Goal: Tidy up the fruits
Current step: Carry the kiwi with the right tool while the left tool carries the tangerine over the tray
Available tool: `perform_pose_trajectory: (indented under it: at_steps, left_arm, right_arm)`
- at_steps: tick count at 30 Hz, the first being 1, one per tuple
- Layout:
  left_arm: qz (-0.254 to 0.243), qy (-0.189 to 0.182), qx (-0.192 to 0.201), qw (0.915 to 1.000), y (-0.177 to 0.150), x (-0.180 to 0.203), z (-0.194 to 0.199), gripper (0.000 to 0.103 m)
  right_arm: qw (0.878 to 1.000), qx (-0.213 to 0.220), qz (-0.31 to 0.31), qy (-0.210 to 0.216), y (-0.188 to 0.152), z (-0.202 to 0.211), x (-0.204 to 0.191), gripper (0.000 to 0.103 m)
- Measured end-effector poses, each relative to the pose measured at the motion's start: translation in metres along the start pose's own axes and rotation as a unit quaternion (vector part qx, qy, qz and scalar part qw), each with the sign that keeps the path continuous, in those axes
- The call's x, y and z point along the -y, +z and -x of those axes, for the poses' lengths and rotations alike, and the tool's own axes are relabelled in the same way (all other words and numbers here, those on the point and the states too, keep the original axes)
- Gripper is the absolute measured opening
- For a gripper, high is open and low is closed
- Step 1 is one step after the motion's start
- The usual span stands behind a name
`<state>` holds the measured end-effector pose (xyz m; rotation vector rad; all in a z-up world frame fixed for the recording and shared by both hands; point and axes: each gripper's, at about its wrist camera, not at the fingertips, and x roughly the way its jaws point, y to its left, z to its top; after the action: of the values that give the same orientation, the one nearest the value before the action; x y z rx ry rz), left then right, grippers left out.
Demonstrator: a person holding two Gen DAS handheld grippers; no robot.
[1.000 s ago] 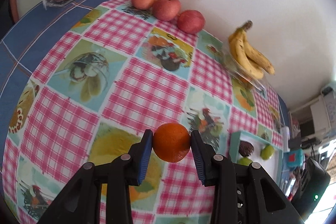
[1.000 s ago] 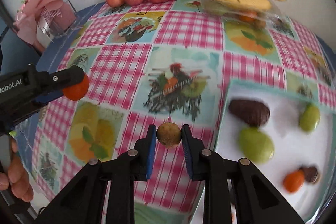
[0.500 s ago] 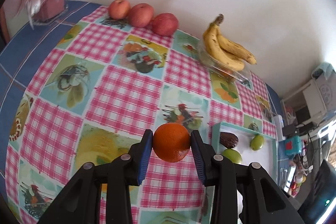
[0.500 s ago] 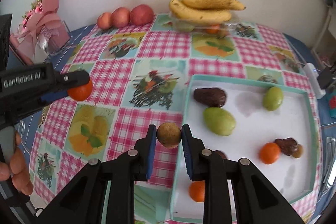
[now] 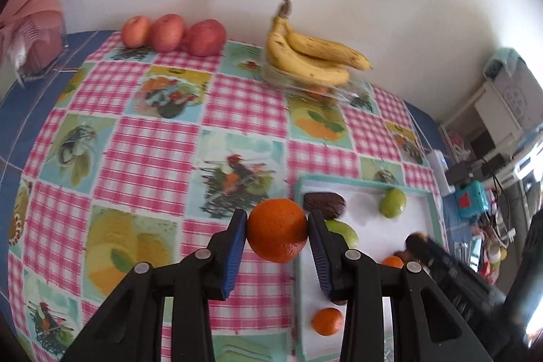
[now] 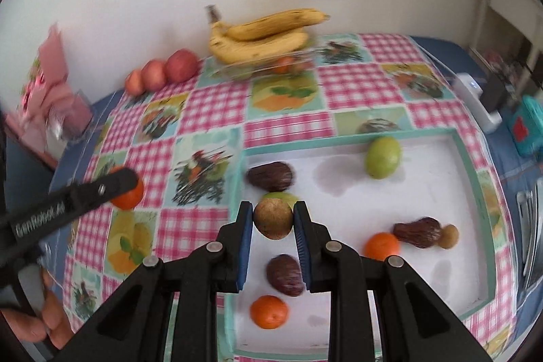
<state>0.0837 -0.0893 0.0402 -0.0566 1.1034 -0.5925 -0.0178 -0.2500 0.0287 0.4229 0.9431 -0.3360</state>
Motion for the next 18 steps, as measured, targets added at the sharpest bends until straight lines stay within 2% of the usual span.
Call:
perform_pose_trajectory:
  at_steps: [11, 18]
  left_arm:
    - [-0.101, -0.014, -0.033, 0.9942, -0.029, 0.082, -0.025, 0.039]
    - [-0.126, -0.007, -0.053, 0.9906, -0.043, 0.106, -0.05, 0.039]
  right_arm:
    - [0.992, 0.032, -0.111, -0.048, 0.007, 0.02, 0.103, 0.025]
    - [0.991, 0.038, -0.121, -0.046, 0.009, 0.016, 0.124, 0.025]
